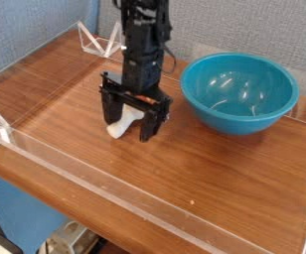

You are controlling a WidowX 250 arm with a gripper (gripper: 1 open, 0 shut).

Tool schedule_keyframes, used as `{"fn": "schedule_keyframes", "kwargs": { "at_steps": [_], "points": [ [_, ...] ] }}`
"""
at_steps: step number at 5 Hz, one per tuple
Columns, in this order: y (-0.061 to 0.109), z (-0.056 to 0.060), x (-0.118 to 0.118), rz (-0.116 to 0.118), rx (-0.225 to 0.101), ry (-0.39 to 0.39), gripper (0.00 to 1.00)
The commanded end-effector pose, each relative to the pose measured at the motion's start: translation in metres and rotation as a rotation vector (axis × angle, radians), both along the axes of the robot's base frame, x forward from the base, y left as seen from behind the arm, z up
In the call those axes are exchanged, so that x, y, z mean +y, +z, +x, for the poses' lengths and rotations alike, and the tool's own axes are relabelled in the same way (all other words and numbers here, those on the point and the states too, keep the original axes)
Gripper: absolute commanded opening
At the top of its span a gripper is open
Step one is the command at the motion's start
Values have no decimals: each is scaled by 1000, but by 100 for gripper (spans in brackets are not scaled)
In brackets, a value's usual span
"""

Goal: Put the mushroom in the blue bowl

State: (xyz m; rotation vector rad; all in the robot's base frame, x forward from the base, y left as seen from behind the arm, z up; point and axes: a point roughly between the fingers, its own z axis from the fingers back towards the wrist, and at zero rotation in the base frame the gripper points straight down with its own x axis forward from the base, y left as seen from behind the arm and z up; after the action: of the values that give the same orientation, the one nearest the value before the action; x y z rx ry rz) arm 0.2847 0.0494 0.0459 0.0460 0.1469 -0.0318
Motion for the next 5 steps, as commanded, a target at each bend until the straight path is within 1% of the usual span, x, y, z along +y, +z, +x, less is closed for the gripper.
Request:
{"fn": "schedule_keyframes", "kwargs": {
  "at_steps": [1, 2, 3, 4, 5],
  "points": [
    [2, 6, 7, 8, -33, 6, 100],
    [-2, 7, 8, 9, -30, 10, 0],
    [-1, 8, 8, 8, -30, 15, 0],
    [9, 8, 6, 9, -39, 20, 0],
    [23, 8, 4, 14, -49, 25, 0]
  ]
}}
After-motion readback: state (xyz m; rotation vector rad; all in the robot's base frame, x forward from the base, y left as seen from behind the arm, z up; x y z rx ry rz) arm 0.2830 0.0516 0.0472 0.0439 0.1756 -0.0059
